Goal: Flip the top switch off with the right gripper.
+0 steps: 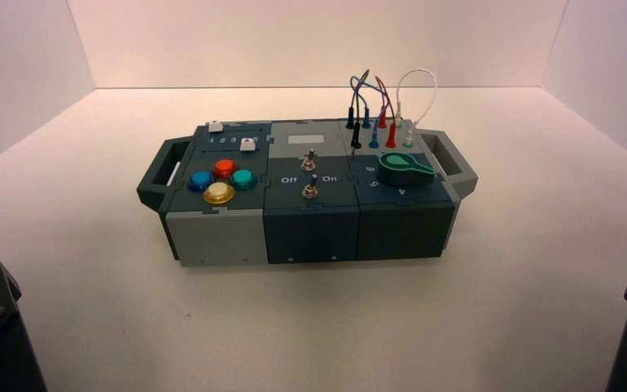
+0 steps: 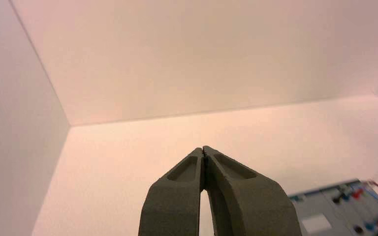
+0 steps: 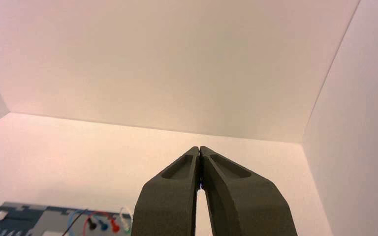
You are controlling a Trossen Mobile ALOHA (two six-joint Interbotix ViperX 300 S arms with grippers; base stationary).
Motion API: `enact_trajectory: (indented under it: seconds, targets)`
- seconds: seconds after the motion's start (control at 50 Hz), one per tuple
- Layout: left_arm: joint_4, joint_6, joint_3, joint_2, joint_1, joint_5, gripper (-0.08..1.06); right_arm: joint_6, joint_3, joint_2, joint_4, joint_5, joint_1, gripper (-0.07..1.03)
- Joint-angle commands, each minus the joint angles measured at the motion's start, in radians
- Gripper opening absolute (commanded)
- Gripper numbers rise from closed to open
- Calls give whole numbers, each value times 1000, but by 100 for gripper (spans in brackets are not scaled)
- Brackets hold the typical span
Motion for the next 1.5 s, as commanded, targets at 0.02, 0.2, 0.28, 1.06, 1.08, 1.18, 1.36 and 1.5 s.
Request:
enact_trajectory:
  seconds: [0.02, 0.2, 0.28, 1.06, 1.08, 1.18, 1.36, 1.5]
  targets:
    - [-17, -15, -67, 9, 2, 81, -3, 3, -77, 21, 35, 78, 3, -2]
    - [-34, -41, -112, 43, -2, 227, -3, 0, -135, 71, 72, 196, 28, -2]
    - [-34, -48, -121, 61, -2, 282, -3, 0, -163, 103, 86, 255, 46, -2]
    - [-77, -160, -215, 281, -117, 686, -3, -86, -270, 414, 121, 620, 235, -2]
    - [-80, -170, -216, 291, -117, 696, -3, -87, -270, 416, 120, 623, 236, -2]
    - [-80, -218, -225, 322, -135, 724, -3, -114, -273, 423, 117, 661, 270, -2]
    - [-71, -235, -221, 379, -164, 726, -3, -121, -293, 451, 109, 719, 316, -2]
    - [-29, -244, -202, 440, -164, 718, -3, -77, -293, 465, 109, 716, 339, -2]
